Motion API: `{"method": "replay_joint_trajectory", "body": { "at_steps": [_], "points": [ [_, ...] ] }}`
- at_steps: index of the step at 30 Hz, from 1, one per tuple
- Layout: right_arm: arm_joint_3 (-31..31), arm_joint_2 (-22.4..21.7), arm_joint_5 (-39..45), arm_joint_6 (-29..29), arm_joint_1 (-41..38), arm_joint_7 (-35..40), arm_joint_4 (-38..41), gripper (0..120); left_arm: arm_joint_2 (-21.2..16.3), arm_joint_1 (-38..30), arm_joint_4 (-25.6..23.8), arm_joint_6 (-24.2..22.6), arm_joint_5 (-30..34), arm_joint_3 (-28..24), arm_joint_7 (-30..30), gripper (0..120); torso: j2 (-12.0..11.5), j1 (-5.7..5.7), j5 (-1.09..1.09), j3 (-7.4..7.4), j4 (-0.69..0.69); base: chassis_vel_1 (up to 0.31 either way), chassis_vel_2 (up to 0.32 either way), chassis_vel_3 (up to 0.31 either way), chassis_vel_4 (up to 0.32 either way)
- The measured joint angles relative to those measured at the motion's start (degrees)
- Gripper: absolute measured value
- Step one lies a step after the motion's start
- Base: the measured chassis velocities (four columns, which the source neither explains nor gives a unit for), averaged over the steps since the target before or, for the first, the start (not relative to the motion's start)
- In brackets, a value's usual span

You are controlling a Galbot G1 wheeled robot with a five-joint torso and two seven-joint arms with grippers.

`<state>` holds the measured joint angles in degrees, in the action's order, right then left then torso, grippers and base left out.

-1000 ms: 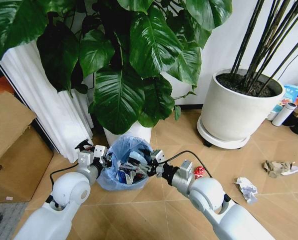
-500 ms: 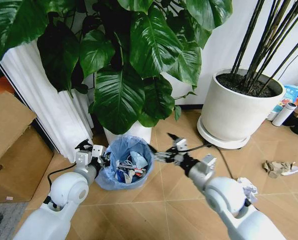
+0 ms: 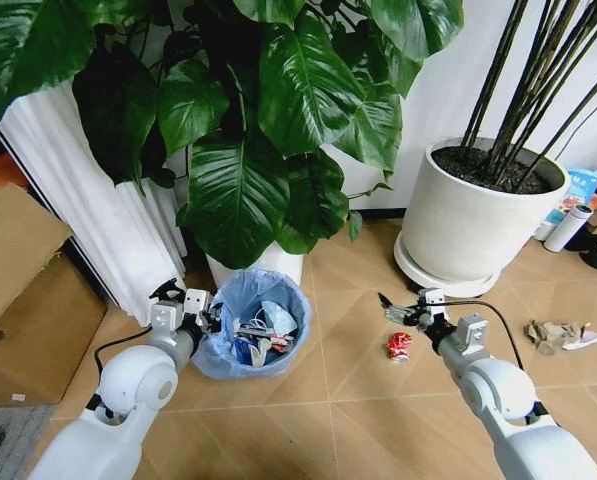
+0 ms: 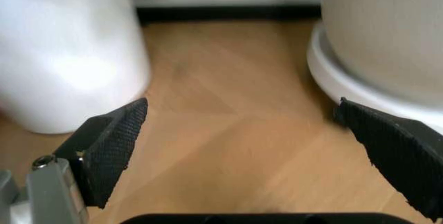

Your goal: Pick up the trash bin and place the garbage on the floor into it.

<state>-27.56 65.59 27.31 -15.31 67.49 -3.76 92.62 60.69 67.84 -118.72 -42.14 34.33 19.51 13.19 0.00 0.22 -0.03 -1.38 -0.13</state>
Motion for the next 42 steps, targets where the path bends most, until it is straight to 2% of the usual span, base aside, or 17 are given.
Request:
{"method": "replay_joint_trajectory", "body": {
  "at_steps": [1, 3, 4, 5, 6, 15, 27, 36, 37, 39, 41, 42],
  "points": [
    [0.0, 0.0, 0.0, 0.0, 0.0, 0.0, 0.0, 100, 0.0, 0.0, 0.0, 0.0, 0.0, 0.0, 0.0, 0, 0.0, 0.0, 0.0, 0.0, 0.0, 0.0, 0.0, 0.0, 0.0],
    [1.07, 1.36, 0.63, 0.42, -2.42, 0.99, -4.98, 100, -0.05, 0.12, -0.18, 0.0, -0.02, 0.0, 0.0, 0, 0.0, 0.0, 0.0, 0.0, 0.0, 0.0, 0.0, 0.0, 0.0],
    [1.83, 2.18, 0.72, 0.97, -3.79, 1.77, -7.84, 100, -0.07, 0.17, -0.27, 0.0, -0.02, 0.01, 0.02, 0, 0.0, 0.0, 0.0, 0.0, 0.0, 0.0, 0.0, 0.0, 0.0],
    [3.56, 4.06, 0.73, 2.29, -7.08, 3.23, -14.67, 100, -0.11, 0.4, -0.47, 0.0, -0.05, 0.04, 0.13, 0, 0.0, 0.0, -0.03, 0.0, 0.01, 0.0, 0.0, 0.0, 0.0],
    [3.95, 4.52, 0.73, 2.48, -7.94, 3.58, -16.71, 100, -0.11, 0.46, -0.47, 0.0, -0.07, 0.03, 0.16, 0, 0.0, 0.0, -0.03, 0.0, 0.01, 0.0, 0.0, 0.0, 0.0],
    [5.88, 6.87, 1.18, 1.51, -12.31, 6.34, -29.03, 100, -0.18, 0.49, -0.22, 0.0, -0.2, -0.06, 0.37, 0, 0.0, 0.0, -0.01, 0.0, 0.0, 0.0, 0.0, 0.0, 0.0],
    [7.16, 8.69, 0.98, 1.51, -15.51, 6.28, -36.91, 100, -0.33, -0.2, 0.37, 0.0, -0.18, -0.37, 0.27, 0, 0.0, 0.0, -0.01, 0.0, 0.0, 0.0, 0.0, 0.0, 0.0],
    [7.32, 9.0, 0.6, 1.23, -15.92, 6.75, -37.51, 100, -0.32, -0.27, 0.44, 0.0, -0.17, -0.29, 0.15, 0, 0.0, 0.0, -0.02, 0.0, 0.0, 0.0, 0.0, 0.0, 0.0],
    [7.45, 9.15, 0.38, 1.26, -16.23, 6.72, -38.02, 91, -0.32, -0.31, 0.44, 0.0, -0.15, -0.29, 0.12, 0, 0.0, 0.0, -0.01, 0.0, 0.0, 0.0, 0.0, 0.0, 0.0],
    [7.48, 9.21, 0.33, 1.31, -16.32, 6.72, -38.18, 90, -0.32, -0.32, 0.45, 0.0, -0.14, -0.29, 0.12, 0, 0.0, 0.0, -0.01, 0.0, 0.0, 0.0, 0.0, 0.0, 0.0],
    [7.56, 9.57, 0.02, 1.59, -16.59, 6.68, -39.01, 77, -0.4, -0.38, 0.45, 0.0, -0.11, -0.28, 0.09, 0, 0.0, 0.0, 0.0, 0.0, 0.0, 0.0, 0.0, 0.0, 0.0],
    [7.56, 9.57, 0.02, 1.59, -16.59, 6.68, -39.01, 77, -0.4, -0.38, 0.45, 0.0, -0.11, -0.28, 0.09, 0, 0.0, 0.0, 0.0, 0.0, 0.0, 0.0, 0.0, 0.0, 0.0]
  ]
}}
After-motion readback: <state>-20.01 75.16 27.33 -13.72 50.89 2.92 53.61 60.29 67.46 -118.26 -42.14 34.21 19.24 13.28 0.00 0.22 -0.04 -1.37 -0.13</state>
